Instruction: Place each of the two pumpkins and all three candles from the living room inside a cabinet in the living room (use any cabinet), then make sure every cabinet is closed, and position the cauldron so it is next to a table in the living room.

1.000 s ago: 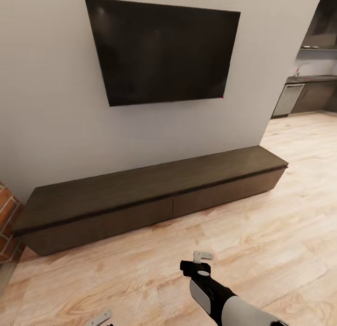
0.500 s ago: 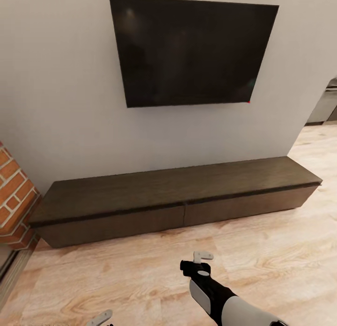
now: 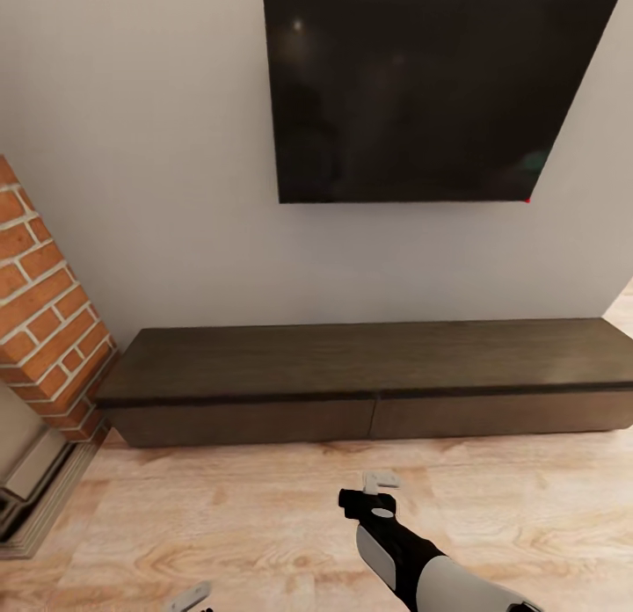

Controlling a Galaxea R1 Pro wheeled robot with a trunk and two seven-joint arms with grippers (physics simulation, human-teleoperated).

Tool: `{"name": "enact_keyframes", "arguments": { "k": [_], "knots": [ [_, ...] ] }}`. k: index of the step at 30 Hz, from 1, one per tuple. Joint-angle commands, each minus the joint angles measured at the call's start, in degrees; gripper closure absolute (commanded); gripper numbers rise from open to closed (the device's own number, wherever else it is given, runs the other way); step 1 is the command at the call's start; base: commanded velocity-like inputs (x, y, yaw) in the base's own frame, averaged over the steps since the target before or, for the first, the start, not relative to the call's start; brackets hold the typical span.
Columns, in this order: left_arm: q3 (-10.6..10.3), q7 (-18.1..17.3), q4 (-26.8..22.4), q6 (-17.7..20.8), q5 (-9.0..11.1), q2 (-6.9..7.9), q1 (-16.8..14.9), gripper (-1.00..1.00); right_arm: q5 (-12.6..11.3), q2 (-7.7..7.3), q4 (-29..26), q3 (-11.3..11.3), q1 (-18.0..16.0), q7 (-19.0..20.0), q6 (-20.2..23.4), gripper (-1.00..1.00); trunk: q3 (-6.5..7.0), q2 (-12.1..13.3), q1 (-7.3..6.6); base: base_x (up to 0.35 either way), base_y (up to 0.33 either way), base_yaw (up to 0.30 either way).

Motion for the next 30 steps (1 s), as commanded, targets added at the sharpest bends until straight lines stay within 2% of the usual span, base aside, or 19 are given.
{"name": "enact_keyframes", "arguments": {
  "k": [1, 27, 30],
  "knots": [
    [-0.49, 0.32, 0.03, -0.22, 0.46, 0.01, -0.04, -1.0, -0.58, -0.05, -0.05, 0.48, -0.03, -0.34, -0.11, -1.0, -0.04, -0.02, 0.0, 0.098, -0.071, 0.273],
    [-0.49, 0.32, 0.03, -0.22, 0.41, 0.01, -0.04, -1.0, -0.53, -0.01, -0.05, 0.52, -0.03, -0.34, -0.11, -1.0, -0.04, -0.02, 0.0, 0.096, -0.07, 0.272],
    [-0.49, 0.31, 0.03, -0.22, 0.45, 0.01, -0.04, -1.0, -0.53, -0.05, -0.05, 0.53, -0.03, -0.3, -0.11, -1.0, -0.04, -0.02, 0.0, 0.041, -0.055, 0.134]
  ]
}}
